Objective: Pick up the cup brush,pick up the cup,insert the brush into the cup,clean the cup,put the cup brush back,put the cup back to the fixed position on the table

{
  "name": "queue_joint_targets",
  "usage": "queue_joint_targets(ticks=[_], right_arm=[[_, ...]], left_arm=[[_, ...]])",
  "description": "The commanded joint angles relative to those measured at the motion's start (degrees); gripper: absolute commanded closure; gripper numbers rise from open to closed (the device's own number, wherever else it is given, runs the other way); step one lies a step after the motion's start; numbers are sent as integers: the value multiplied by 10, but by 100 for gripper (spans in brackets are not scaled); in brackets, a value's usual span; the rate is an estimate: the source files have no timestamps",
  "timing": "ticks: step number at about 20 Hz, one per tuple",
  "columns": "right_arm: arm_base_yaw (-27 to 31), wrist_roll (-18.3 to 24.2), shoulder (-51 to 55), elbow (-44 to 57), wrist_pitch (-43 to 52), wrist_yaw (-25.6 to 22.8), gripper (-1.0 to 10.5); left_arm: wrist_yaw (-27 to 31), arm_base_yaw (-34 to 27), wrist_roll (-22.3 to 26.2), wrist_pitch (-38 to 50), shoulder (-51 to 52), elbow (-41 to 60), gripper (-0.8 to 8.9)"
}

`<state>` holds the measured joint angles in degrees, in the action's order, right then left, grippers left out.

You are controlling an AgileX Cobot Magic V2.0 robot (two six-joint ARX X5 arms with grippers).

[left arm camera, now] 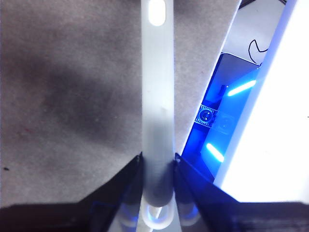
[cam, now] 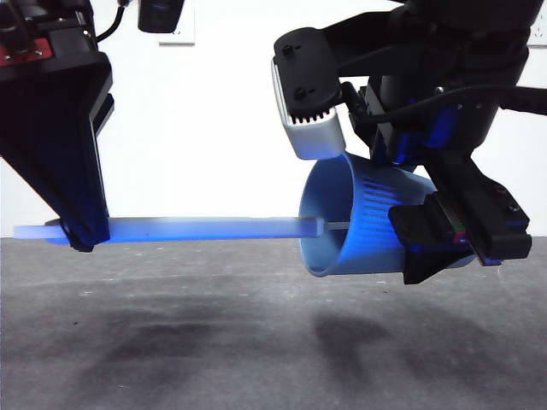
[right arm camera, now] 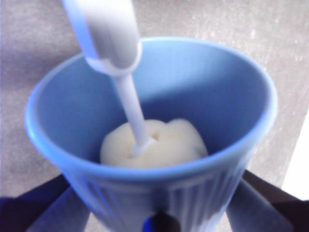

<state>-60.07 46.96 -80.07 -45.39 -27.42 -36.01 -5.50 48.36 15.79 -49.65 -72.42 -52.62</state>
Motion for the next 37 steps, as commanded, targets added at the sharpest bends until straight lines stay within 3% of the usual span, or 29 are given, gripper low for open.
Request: queue_joint_targets(ticks=[1,5,8,13,17,23,28,31,37], right_arm=[[-6,-9,-3,-1,5,-5,964],[39,-66,-3,-1,-28,-50,964],[95,-144,4,-1,-57,-51,964],[179,-219,50,-1,-69,-49,964],[211,-279,111,-2,-65,-41,964],[226,-414,205,-18,-35,94,964],[225,-517,253,-24,27,209,964],[225,-529,265,-24,51,241,964],[225,-529,272,-24,50,241,964]], left_arm=[[-3,3,-13,13,-1,-3,822],[42,-7,-26,-16,0,-3,822],[56,-20,-26,-38,4,-3,822],[59,-55,-29,-44,17,-3,822],[58,-96,-90,-16,17,-3,822],[59,-166,-285,102,14,-3,822],[75,-186,-361,169,-32,-3,822],[74,-185,-388,208,-95,-3,822],[99,-183,-416,258,-183,-3,822]])
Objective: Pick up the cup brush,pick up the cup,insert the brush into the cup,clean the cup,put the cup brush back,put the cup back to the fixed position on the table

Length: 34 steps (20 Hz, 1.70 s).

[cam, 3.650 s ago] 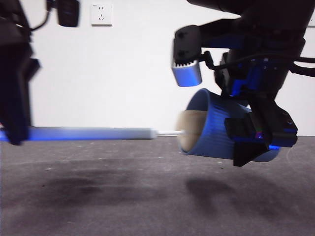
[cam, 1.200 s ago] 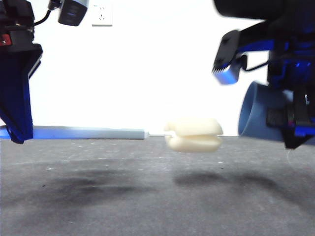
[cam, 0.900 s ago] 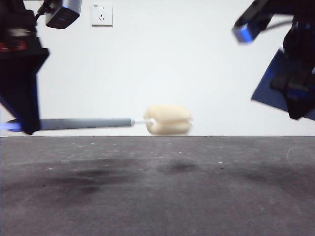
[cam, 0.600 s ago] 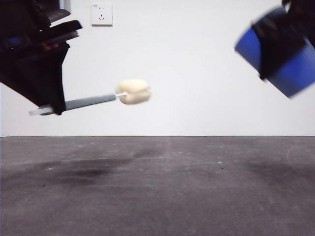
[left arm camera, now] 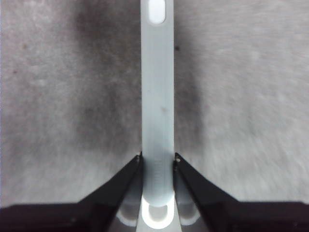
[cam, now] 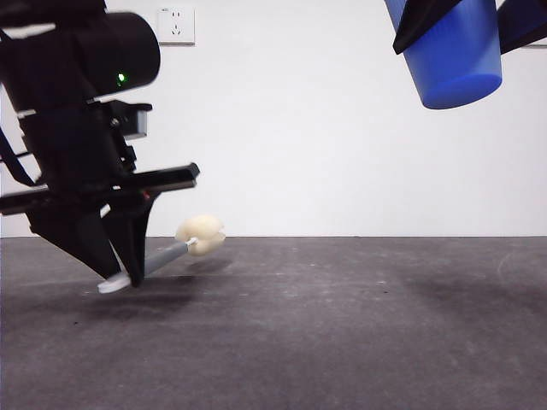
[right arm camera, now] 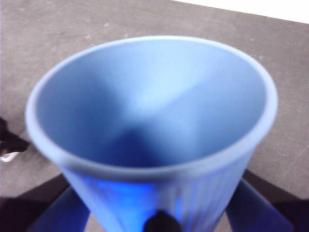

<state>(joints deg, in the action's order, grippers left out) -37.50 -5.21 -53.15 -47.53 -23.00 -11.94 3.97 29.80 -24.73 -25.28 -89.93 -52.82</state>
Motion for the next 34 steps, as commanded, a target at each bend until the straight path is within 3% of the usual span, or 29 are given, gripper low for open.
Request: queue_joint_targets(ticks=[1,11,12,13,15,20,24,28,30,34], right_arm=[[-1,-7,3,-2,6,1,964],[-1,-7,3,-2,6,1,964],[-1,-7,3,-2,6,1,964],[-1,-7,3,-2,6,1,964],[-1,-7,2,-2,6,1,964],[0,-7,-30,-2,30,1,964],[2,-7,-76,21,136,2,964],[29,-7,-143,72,266,57,964],[42,0,-183,103,336,60,964],[78,8,-268,134,457,112,964]], left_arm=[[6,3,-13,24,-14,-1,822],[5,11,-25,46,-75,-1,809],[5,13,-25,47,-75,-1,787],[4,15,-25,49,-75,-1,704],[0,17,-25,45,-75,-1,459],[-24,17,-19,26,-61,-1,428],[-27,17,3,21,-7,-1,428],[-31,17,40,-19,78,-1,429],[-31,17,55,-43,129,-1,429],[-45,17,59,-72,228,-1,429]])
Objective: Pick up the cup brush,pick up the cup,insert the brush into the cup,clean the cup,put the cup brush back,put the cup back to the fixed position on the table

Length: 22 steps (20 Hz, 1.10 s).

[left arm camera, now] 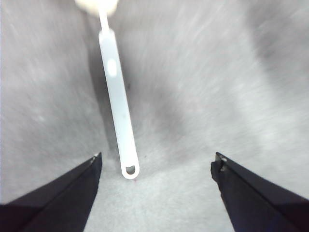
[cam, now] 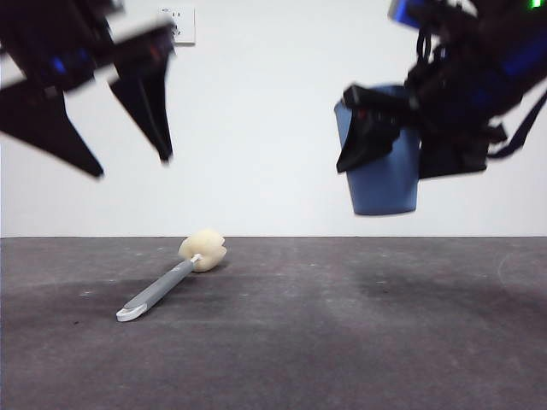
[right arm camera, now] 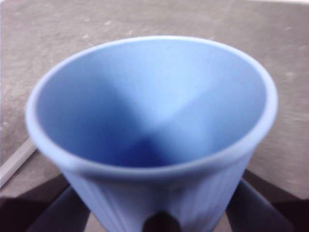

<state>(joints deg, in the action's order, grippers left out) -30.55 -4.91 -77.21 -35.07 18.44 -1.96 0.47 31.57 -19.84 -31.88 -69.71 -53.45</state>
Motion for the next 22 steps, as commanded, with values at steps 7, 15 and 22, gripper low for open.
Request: queue_joint_targets(ticks=[7,15,22], right_arm=[[54,18,-179,10,189,49,964],[58,50,-239,10,229,64,963],[58,45,-240,10,173,63,621]], left_arm=[[-23,0,10,-56,131,5,430],[-23,0,10,-59,141,5,430],[-22,0,10,-62,141,5,430]])
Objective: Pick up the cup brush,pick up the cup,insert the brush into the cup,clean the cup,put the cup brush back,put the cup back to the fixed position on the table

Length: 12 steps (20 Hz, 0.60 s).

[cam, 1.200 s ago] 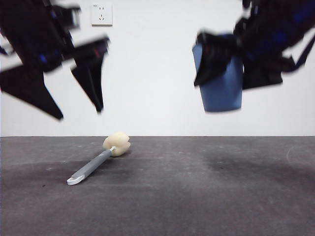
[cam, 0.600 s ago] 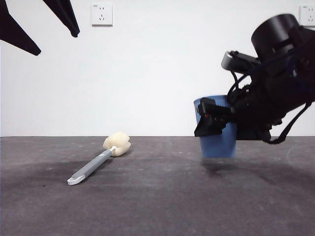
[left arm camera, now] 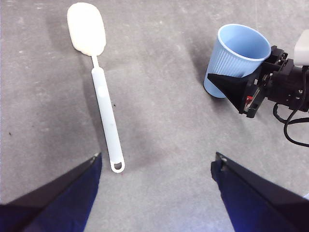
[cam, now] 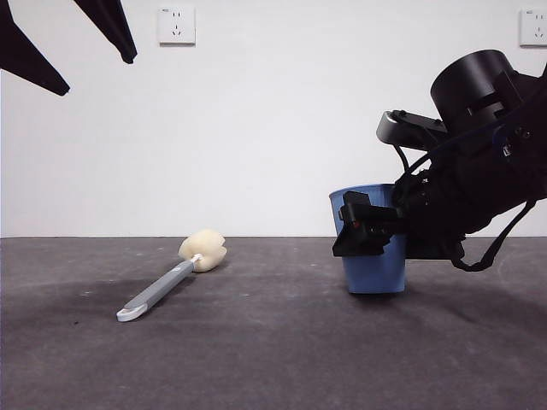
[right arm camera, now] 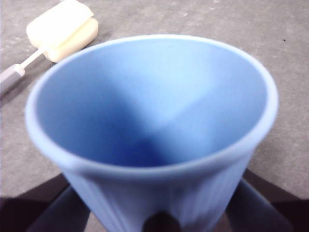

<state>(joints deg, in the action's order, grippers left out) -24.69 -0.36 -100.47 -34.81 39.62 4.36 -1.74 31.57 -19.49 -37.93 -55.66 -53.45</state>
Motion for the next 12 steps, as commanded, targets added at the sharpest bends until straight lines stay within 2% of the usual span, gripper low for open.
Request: queue_joint_targets(ticks=[1,2,6,8,12], right_arm=[[-1,-1,-8,7,-55,0,553],[-1,-2,-8,7,-73,0,501],[-1,-2,-4,7,-103,0,481],[-1,-2,5,7,-111,-2,383],[-1,-2,27,7,-121,-2,375]], left_arm=[[0,0,7,-3,0,5,431],[0,0,8,-4,0,5,431],[0,0,16,-8,0,5,431],[1,0,17,-18,0,5,431],[2,0,18,-23,0,5,432]])
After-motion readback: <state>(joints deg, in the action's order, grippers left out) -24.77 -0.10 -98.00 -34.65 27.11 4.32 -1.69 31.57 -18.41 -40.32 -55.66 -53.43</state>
